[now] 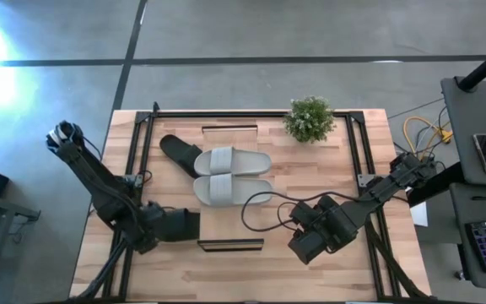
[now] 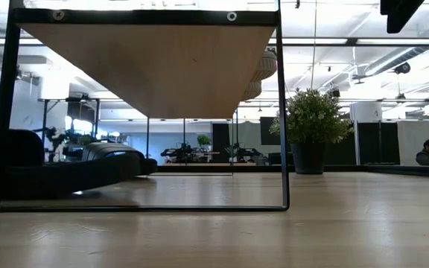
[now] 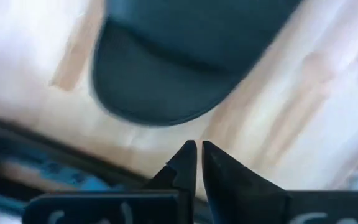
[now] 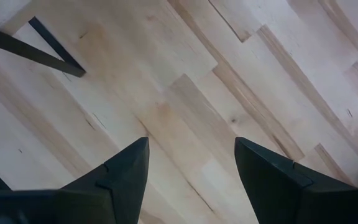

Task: Pick and place slides into the shelf
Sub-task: Move the bottom black slide under the shelf

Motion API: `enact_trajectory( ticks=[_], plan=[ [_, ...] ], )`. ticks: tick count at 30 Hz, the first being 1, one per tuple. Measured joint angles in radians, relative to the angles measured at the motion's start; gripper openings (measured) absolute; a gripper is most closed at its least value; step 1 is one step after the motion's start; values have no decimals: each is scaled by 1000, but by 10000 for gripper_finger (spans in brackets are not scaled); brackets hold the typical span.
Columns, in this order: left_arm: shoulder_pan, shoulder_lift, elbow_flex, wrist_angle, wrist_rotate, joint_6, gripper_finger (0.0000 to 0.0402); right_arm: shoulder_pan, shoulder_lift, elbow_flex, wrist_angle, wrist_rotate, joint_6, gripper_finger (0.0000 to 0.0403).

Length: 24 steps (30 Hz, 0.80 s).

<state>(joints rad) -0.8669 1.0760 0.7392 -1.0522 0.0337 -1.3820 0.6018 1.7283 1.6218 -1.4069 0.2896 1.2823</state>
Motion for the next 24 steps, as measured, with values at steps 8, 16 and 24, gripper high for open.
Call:
enact_trajectory(
  ticks=[8, 16, 24],
  plan=[
    [-6, 104, -15, -12, 57, 170, 1, 0, 0, -6, 1, 0, 14, 228],
    [-6, 214, -44, -12, 46, 290, 0, 0, 0, -7, 0, 0, 19, 228],
    [-5, 249, -82, 37, 88, 291, 0, 0, 0, -7, -1, 0, 19, 228]
  ],
)
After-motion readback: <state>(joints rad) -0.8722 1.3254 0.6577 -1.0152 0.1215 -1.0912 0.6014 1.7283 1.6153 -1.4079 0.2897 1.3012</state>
